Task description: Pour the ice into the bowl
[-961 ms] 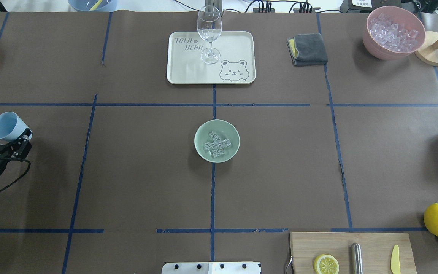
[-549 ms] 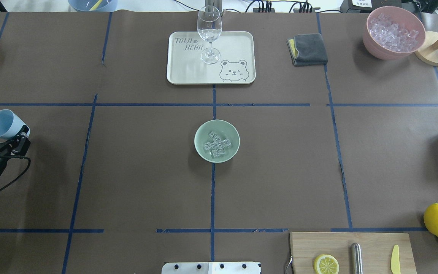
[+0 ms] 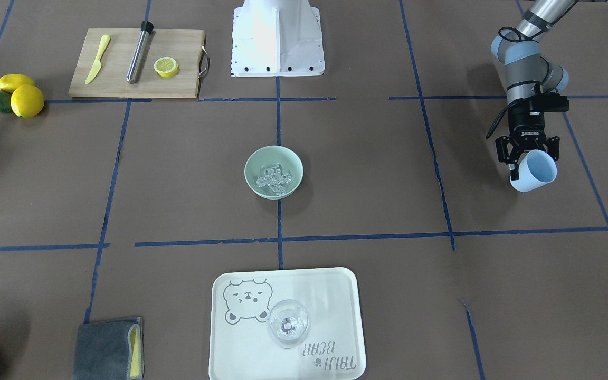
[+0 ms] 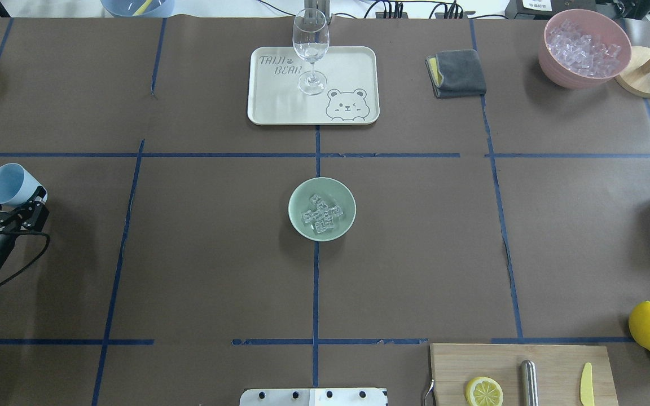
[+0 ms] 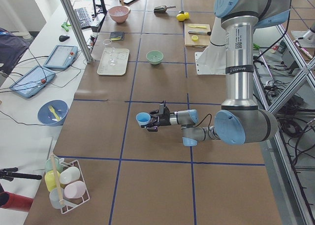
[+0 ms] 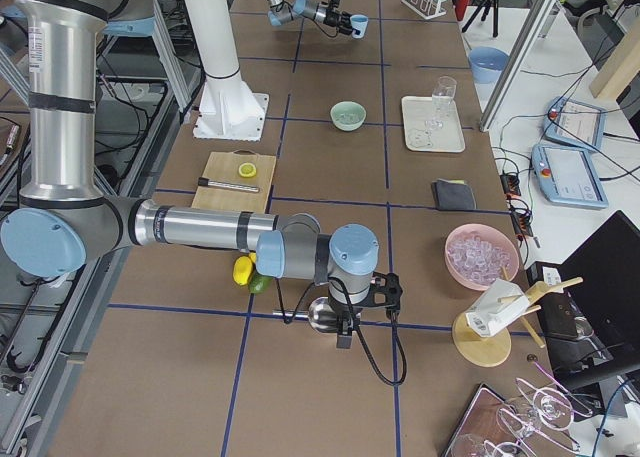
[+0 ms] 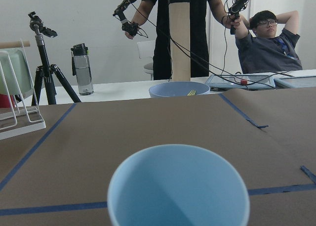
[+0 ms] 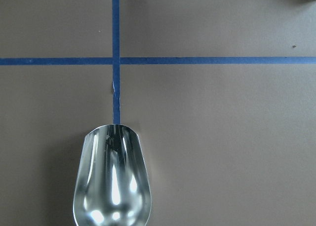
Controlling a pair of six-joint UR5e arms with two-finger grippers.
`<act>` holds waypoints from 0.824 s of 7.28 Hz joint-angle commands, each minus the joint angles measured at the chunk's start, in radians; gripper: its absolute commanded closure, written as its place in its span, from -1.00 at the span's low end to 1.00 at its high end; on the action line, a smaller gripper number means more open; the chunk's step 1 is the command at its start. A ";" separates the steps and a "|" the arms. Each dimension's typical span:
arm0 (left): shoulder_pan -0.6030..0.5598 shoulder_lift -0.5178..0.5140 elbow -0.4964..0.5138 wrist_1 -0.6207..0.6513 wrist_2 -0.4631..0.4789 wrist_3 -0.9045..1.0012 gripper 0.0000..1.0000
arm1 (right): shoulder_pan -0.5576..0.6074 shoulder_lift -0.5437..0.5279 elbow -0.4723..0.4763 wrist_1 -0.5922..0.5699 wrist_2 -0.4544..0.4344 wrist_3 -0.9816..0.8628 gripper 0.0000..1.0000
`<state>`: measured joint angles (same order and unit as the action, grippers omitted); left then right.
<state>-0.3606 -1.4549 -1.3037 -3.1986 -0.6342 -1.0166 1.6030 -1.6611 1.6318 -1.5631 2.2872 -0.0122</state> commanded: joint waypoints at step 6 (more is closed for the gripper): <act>0.043 -0.015 0.015 0.002 0.002 0.000 -0.53 | -0.001 0.000 -0.003 0.000 0.000 0.000 -1.00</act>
<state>-0.3187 -1.4705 -1.2903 -3.1960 -0.6322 -1.0170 1.6016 -1.6613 1.6292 -1.5631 2.2872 -0.0123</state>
